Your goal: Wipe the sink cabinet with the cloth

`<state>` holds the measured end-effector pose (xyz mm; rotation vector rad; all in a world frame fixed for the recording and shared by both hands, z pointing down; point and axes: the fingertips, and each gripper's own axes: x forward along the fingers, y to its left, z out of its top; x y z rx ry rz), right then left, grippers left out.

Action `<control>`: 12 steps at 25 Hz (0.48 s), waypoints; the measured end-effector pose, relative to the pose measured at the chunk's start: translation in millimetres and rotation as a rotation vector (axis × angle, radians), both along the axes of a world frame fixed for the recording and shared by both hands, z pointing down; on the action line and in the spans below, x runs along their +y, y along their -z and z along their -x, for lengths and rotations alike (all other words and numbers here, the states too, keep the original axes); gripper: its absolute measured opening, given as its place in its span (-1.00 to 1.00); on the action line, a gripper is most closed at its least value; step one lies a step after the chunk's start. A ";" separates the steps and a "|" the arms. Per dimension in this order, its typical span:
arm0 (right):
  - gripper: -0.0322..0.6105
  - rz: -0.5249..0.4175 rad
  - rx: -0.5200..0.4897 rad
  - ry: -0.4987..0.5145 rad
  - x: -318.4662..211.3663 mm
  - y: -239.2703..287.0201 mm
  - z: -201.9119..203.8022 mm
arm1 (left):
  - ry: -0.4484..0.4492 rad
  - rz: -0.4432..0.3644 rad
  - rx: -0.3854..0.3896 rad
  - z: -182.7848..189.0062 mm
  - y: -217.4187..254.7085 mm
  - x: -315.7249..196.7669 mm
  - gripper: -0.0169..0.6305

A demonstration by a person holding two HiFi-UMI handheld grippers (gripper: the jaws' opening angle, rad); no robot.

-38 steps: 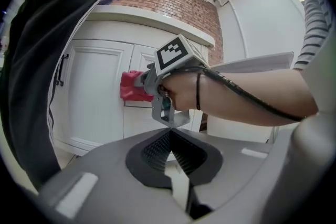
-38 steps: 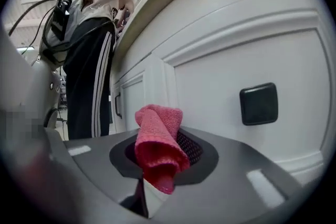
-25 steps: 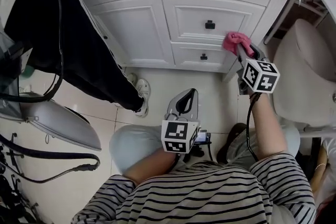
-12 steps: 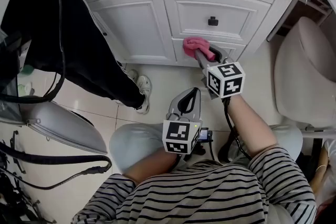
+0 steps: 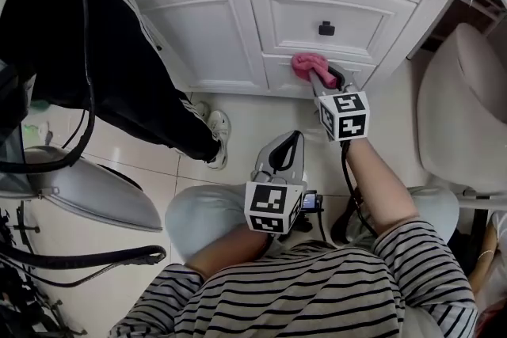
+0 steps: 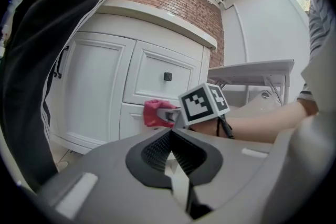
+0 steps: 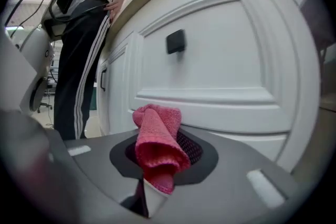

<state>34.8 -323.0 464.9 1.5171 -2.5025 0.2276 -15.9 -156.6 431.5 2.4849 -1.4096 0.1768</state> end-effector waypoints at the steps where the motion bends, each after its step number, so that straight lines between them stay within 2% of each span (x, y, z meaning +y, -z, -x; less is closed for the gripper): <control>1: -0.62 0.000 -0.001 -0.043 3.4 -0.4 -22.6 | -0.005 -0.002 0.000 -1.9 0.3 0.6 -0.97; 5: -0.62 0.014 -0.045 -0.244 16.4 -2.7 -113.0 | -0.016 -0.004 0.004 -5.3 1.0 1.6 -0.97; 8: -0.62 0.039 -0.057 -0.395 25.7 -7.9 -164.7 | -0.010 -0.004 0.013 -3.6 2.7 2.3 -0.97; 10: -0.62 0.070 -0.068 -0.498 34.6 -12.8 -183.3 | -0.004 -0.006 0.015 -1.7 3.9 3.6 -0.97; 12: -0.62 0.089 -0.097 -0.522 42.3 -16.0 -171.8 | 0.004 -0.006 0.016 1.4 4.7 3.7 -0.97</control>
